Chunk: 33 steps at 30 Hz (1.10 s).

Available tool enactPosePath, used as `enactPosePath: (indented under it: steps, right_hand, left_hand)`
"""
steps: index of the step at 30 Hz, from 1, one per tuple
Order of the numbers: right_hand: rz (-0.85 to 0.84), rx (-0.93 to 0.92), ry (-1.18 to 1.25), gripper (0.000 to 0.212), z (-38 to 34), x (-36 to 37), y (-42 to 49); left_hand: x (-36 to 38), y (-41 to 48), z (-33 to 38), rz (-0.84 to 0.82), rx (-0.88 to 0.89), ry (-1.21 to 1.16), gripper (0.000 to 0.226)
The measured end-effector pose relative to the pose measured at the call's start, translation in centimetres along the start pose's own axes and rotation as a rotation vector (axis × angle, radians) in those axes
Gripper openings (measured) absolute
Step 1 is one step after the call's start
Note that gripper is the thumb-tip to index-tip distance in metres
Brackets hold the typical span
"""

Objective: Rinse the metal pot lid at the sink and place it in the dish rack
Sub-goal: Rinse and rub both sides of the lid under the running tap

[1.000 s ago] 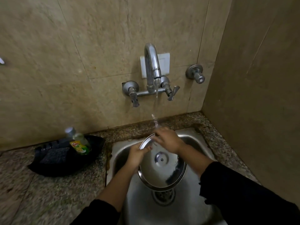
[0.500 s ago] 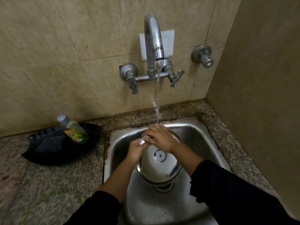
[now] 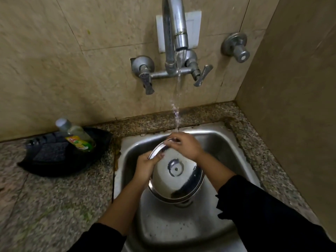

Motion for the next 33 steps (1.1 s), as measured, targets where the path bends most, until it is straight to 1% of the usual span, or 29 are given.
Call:
enactPosePath:
  steps: [1,2,3,4,5,7,9,11,12,13,14,17,18,19,21,23,25,26,27,29,30,32,33]
  right_hand:
    - [0.076,0.15,0.162,0.029,1.8,-0.2,-0.6]
    - [0.15,0.262,0.297,0.03,3.2,-0.4,-1.1]
    - [0.215,0.315,0.373,0.036,4.2,-0.4,-1.5]
    - [0.249,0.33,0.385,0.041,4.5,-0.2,-1.8]
    - [0.26,0.333,0.397,0.043,4.5,0.0,-1.8]
    - [0.219,0.289,0.409,0.032,3.1,0.0,-1.2]
    - [0.065,0.197,0.359,0.025,1.3,0.5,0.1]
    - [-0.087,0.084,0.201,0.034,-0.2,1.3,1.1]
    - [-0.117,0.057,0.133,0.038,-0.3,1.6,1.4]
    - [-0.107,0.072,0.094,0.04,0.0,1.7,1.4]
    - [-0.062,0.124,0.093,0.044,0.5,1.3,1.2]
    - [0.17,0.332,0.204,0.051,3.0,-0.5,-0.7]
    - [0.225,0.364,0.236,0.051,3.5,-1.0,-1.1]
    - [0.245,0.376,0.232,0.05,3.7,-1.3,-1.3]
    - [0.158,0.311,0.14,0.051,2.5,-1.3,-0.7]
    - [0.035,0.162,0.035,0.05,0.4,-0.7,0.4]
    - [-0.044,0.05,-0.144,0.05,-1.1,-0.6,1.2]
    - [-0.044,0.052,-0.219,0.053,-1.1,-0.8,1.4]
    - [-0.016,0.094,-0.254,0.056,-0.6,-1.3,1.3]
    - [0.083,0.209,-0.258,0.061,1.0,-2.4,0.5]
    - [0.115,0.22,-0.259,0.061,1.4,-2.7,0.2]
    - [0.079,0.124,-0.248,0.054,1.0,-2.4,0.4]
    - [0.028,0.019,-0.261,0.049,0.0,-1.9,0.8]
  left_hand:
    - [-0.6,-0.3,-0.8,0.021,-0.047,-0.106,0.019]
    - [-1.0,-0.6,-1.5,0.037,-0.09,-0.21,0.02]
    - [-1.3,-0.9,-2.1,0.044,-0.122,-0.285,0.019]
    - [-1.4,-1.0,-2.4,0.037,-0.143,-0.312,0.017]
    - [-1.4,-1.0,-2.3,0.014,-0.151,-0.29,0.015]
    - [-1.4,-0.4,-1.5,-0.058,-0.139,-0.164,0.013]
    - [-1.2,0.3,-0.1,-0.151,-0.107,0.001,0.014]
    - [-0.7,1.0,1.2,-0.233,-0.059,0.16,0.019]
    - [-0.6,1.3,1.6,-0.242,-0.036,0.189,0.023]
    - [-0.4,1.3,1.8,-0.234,-0.021,0.17,0.025]
    - [-0.4,1.3,1.7,-0.217,-0.022,0.117,0.026]
    - [-0.9,0.8,0.5,-0.146,-0.079,-0.063,0.023]
    - [-1.2,0.7,0.2,-0.127,-0.115,-0.098,0.023]
    - [-1.4,0.6,0.1,-0.129,-0.148,-0.11,0.023]
    - [-1.2,0.9,0.6,-0.192,-0.162,-0.062,0.026]
    - [-0.5,1.3,1.5,-0.265,-0.116,0.04,0.029]
    - [0.1,1.5,2.1,-0.268,-0.068,0.085,0.027]
    - [0.1,1.4,2.2,-0.254,-0.055,0.074,0.026]
    - [0.2,1.2,2.3,-0.246,-0.051,0.045,0.025]
    - [-0.1,0.8,2.2,-0.234,-0.069,-0.015,0.024]
    - [-0.3,0.7,2.1,-0.224,-0.081,-0.029,0.025]
    - [-0.3,0.6,2.2,-0.213,-0.075,-0.012,0.024]
    - [0.0,0.6,2.4,-0.222,-0.051,0.014,0.023]
Point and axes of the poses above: each hand's wrist, its own y-axis towards the middle knuckle, its own x-axis out of the palm, z = x × y, the point moved 4 cm from there along y, towards the middle knuckle, and after that the axes turned 9 degrees about -x, right-handed, at the moved point
